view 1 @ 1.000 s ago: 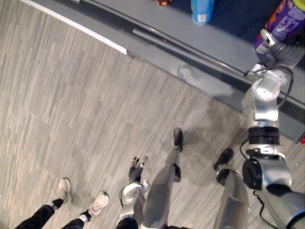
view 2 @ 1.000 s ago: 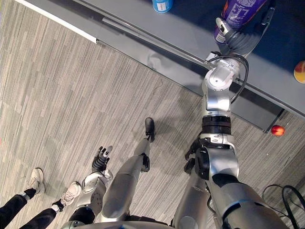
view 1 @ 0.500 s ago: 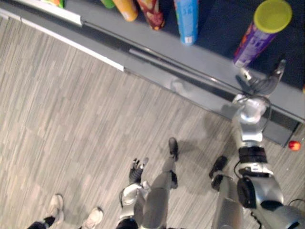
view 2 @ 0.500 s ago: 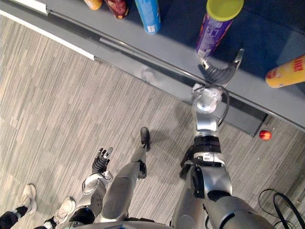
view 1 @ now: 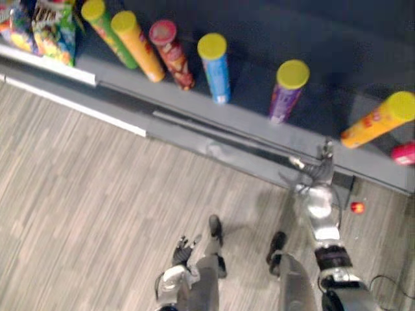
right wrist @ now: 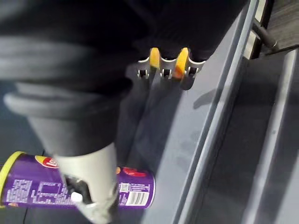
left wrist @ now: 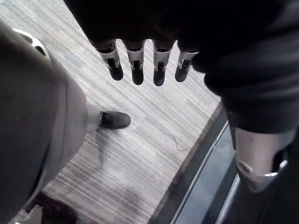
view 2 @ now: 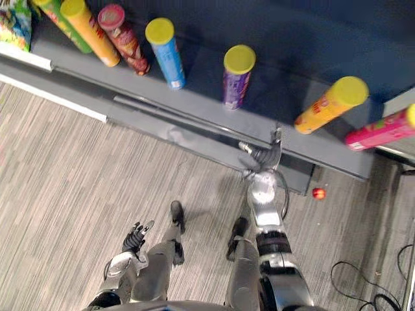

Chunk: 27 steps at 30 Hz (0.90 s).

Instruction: Put the gum and the chips on the shelf.

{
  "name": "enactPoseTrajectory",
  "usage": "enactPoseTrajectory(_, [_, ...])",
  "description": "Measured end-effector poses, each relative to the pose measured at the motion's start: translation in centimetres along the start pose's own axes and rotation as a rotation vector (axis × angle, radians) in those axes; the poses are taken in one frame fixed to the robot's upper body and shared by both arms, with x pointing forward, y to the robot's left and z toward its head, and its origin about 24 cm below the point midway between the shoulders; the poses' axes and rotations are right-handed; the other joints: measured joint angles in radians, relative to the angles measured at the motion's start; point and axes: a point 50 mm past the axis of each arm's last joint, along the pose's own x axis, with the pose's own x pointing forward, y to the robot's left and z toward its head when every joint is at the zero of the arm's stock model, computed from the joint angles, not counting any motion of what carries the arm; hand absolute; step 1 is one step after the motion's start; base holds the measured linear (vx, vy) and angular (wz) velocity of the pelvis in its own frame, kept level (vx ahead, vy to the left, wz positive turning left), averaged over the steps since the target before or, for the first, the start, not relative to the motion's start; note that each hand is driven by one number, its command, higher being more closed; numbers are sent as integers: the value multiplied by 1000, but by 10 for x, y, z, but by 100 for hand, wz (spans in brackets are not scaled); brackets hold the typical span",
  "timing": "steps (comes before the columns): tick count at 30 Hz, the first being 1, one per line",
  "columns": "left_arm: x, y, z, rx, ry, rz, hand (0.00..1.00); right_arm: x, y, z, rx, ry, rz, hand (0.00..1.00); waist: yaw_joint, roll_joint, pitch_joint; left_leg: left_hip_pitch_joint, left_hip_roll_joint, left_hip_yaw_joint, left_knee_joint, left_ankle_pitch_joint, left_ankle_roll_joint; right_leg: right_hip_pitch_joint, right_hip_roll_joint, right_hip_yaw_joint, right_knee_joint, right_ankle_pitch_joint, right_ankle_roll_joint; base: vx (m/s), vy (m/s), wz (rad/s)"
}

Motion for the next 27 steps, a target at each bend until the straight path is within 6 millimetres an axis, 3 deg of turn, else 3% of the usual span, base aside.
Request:
enactPoseTrajectory(3, [-3, 16, -13, 40, 59, 27, 0, -34, 4, -30, -43, 84, 154, 0, -29, -20, -39, 43, 6, 12, 0, -25, -8, 43, 20, 23, -46, 13, 2, 72, -13, -30])
enactPoseTrajectory(7, [-9, 36, -30, 90, 140, 57, 0, -82, 5, -68, -60, 243, 353, 0, -41, -48, -81, 117, 19, 63, 0, -61, -2, 105, 48, 74, -99, 33, 4, 73, 5, -48])
enactPoseTrajectory(12, [-24, 57, -58, 69, 229, 103, 0, -154, -22, -129, -33, 591, 443, 0, -60, -55, -176, 224, 26, 130, -1, -105, -3, 196, 67, 130, -155, 44, 9, 83, 19, -35])
enactPoseTrajectory(15, [-29, 60, -66, 40, 253, 112, 0, -190, -42, -159, -11, 806, 404, 0, -76, -50, -205, 260, 27, 139, -7, -116, -4, 235, 70, 139, -178, 47, 10, 76, 13, -13])
enactPoseTrajectory(20, [-32, 61, -73, 22, 281, 113, 0, -207, -64, -179, 36, 960, 258, 0, -74, -45, -234, 297, 25, 148, -8, -129, -3, 285, 73, 142, -215, 58, 13, 44, 9, -4])
enactPoseTrajectory(24, [-37, 64, -81, -10, 311, 124, 0, -250, -92, -199, 38, 1201, 94, 0, -74, -29, -258, 329, 14, 131, -8, -142, -2, 341, 69, 124, -242, 59, 14, 78, 11, 13])
enactPoseTrajectory(27, [-40, 66, -86, -24, 333, 134, 0, -266, -99, -203, 78, 1284, -15, 0, -84, -19, -262, 339, 9, 130, -9, -145, -1, 355, 65, 123, -246, 60, 17, 56, 17, 2])
